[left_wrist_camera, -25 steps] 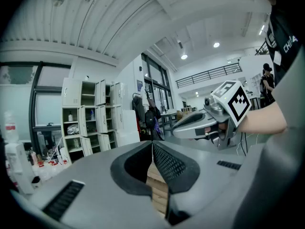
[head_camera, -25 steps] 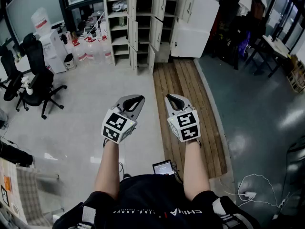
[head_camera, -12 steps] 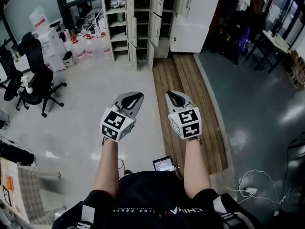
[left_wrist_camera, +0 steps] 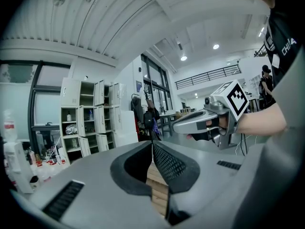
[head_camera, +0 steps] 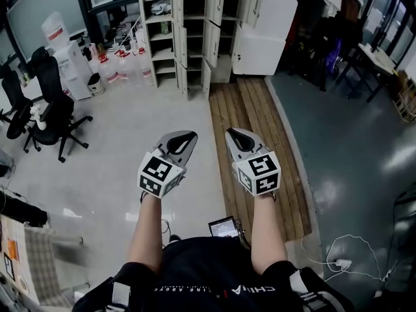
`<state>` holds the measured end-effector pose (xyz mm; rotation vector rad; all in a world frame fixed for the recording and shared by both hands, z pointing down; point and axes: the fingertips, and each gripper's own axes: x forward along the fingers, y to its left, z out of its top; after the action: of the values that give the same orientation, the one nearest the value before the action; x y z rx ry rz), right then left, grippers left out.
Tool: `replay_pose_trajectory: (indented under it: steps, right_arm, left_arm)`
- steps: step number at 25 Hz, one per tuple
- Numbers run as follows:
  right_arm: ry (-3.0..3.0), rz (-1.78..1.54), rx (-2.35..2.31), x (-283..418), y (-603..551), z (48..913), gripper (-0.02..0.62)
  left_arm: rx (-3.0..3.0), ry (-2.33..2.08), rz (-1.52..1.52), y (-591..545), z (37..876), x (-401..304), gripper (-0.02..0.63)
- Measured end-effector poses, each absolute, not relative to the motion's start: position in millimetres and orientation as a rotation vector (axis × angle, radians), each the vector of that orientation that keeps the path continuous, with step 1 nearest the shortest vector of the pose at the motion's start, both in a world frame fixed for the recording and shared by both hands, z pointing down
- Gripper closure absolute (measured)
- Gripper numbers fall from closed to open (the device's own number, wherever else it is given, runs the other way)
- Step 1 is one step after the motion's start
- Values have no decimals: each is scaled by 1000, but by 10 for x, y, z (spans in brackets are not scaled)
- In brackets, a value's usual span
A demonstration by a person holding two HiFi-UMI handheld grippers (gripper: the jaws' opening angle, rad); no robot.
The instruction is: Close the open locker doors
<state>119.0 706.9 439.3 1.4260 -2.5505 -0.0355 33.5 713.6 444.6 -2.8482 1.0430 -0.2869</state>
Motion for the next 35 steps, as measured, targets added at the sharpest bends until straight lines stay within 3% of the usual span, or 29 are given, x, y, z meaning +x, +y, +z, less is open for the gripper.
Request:
replay_pose_trajectory:
  steps: [21,35]
  right_arm:
    - [-2599,45,1371,2163,6838,4559,554]
    - [-2531,65,1416,1984,5869,4944,554]
  left_arm:
    - [-2881,1067,-224,7039,4469,1395,581]
    - [-2988,1061,-237,6038,4847,1164,581]
